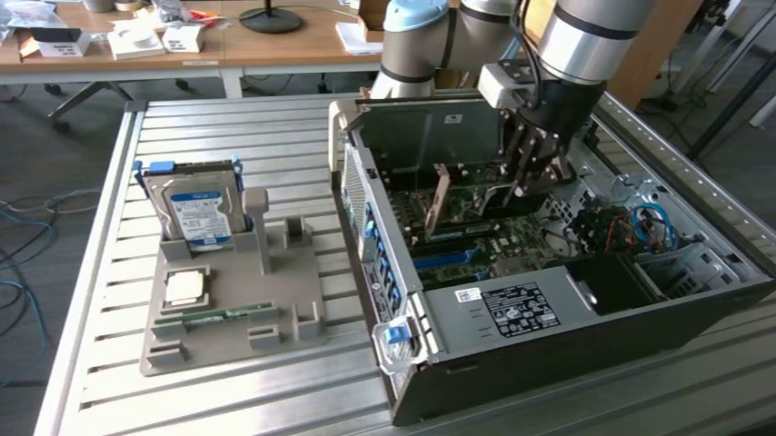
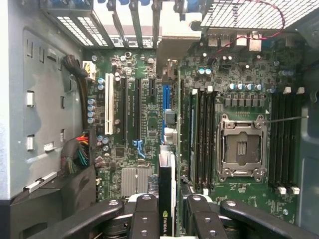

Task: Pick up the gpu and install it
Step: 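Insert the gpu into the slot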

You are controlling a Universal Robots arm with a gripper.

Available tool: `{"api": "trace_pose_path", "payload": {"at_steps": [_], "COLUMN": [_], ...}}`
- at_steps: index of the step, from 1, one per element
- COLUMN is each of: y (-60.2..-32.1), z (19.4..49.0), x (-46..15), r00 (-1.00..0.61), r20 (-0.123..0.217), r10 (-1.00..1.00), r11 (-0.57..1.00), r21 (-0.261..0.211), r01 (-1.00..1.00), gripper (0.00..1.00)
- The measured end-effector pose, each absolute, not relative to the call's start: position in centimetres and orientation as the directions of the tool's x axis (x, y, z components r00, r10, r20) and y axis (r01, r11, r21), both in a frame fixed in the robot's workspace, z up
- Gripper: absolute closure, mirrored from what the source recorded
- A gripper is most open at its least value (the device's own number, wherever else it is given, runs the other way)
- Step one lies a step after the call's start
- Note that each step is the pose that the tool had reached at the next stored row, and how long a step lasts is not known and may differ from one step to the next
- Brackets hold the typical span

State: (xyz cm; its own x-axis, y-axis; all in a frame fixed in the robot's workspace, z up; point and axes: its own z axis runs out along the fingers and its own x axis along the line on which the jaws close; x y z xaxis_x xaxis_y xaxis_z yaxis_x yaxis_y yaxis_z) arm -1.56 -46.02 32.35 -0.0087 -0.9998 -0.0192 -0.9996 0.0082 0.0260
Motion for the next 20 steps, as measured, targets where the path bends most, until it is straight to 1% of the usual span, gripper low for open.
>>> {"api": "trace_pose_path", "payload": {"at_steps": [20], "y": [-45.9], "z": [32.1], "x": [-2.6], "r00": [-0.012], "r20": [-0.019], "r10": [-1.0], "r11": [0.012], "r21": [0.026], "r01": [-1.0], "gripper": [0.73]}}
